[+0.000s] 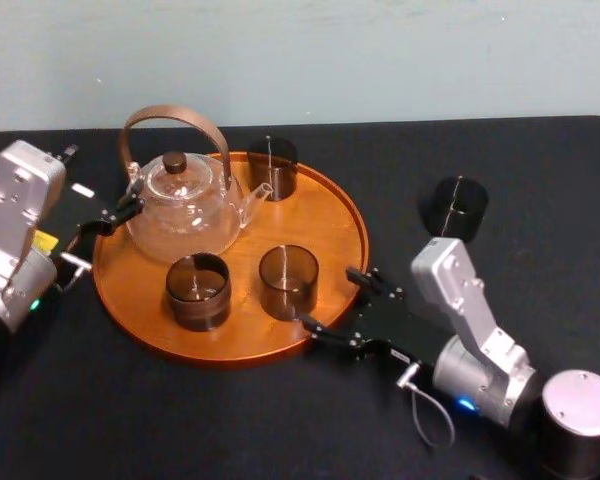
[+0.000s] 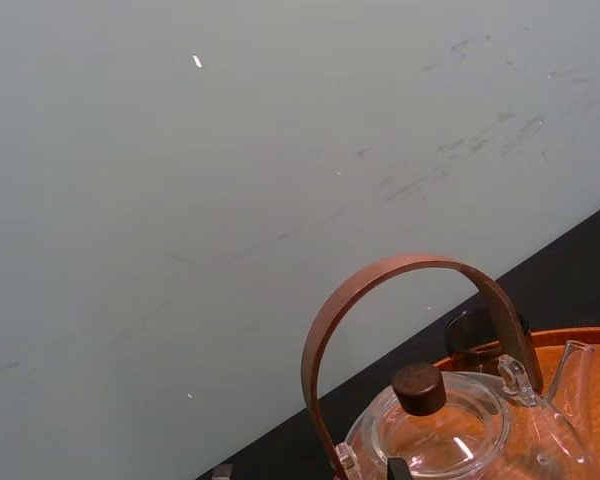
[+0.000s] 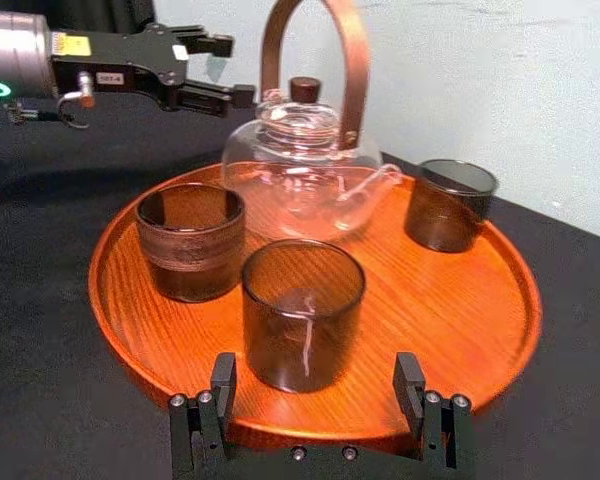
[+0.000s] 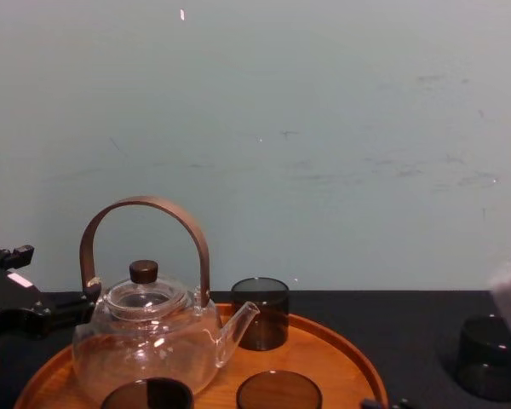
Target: Pick up the glass from the table and place it on the tray.
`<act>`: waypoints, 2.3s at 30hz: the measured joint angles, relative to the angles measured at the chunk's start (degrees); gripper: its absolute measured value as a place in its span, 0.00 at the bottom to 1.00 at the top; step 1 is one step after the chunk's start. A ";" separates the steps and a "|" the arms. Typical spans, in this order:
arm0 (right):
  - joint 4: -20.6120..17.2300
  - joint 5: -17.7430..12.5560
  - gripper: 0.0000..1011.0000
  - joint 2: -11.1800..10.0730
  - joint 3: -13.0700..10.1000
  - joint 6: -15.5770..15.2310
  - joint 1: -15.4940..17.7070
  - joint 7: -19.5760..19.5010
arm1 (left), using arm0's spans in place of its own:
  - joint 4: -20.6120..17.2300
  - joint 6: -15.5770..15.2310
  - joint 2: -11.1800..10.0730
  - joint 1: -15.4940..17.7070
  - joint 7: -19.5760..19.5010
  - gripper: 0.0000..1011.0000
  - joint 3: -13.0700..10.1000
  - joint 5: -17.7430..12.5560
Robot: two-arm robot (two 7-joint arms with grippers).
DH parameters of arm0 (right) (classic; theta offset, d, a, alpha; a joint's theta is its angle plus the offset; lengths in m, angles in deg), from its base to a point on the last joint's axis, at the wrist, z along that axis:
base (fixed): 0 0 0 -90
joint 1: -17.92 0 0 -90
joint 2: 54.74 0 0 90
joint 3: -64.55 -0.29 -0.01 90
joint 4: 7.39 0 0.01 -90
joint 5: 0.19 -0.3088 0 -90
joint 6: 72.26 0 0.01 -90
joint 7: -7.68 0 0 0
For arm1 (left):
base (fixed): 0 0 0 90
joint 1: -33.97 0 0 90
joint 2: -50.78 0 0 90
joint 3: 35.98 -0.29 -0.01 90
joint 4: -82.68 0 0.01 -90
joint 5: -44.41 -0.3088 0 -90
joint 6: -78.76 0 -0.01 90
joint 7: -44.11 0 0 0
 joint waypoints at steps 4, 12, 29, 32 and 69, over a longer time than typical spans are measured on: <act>-1.82 -0.47 0.99 -0.90 -1.66 0.33 2.09 -1.03 | 0.00 0.00 0.00 0.00 0.00 0.99 0.00 0.00; -5.03 -1.27 0.99 -2.38 -5.69 0.75 6.07 -3.07 | 0.00 0.00 0.00 0.00 0.00 0.99 0.00 0.00; -4.91 -1.05 0.99 -1.91 -14.80 1.16 8.83 -8.04 | 0.00 0.00 0.00 0.00 0.00 0.99 0.00 0.00; -4.38 -1.06 0.99 -1.68 -15.96 1.16 8.74 -8.39 | 0.00 0.00 0.00 0.00 0.00 0.99 0.00 0.00; 10.94 1.77 0.99 2.15 -15.78 2.09 -4.74 -5.36 | 0.00 0.00 0.00 0.00 0.00 0.99 0.00 0.00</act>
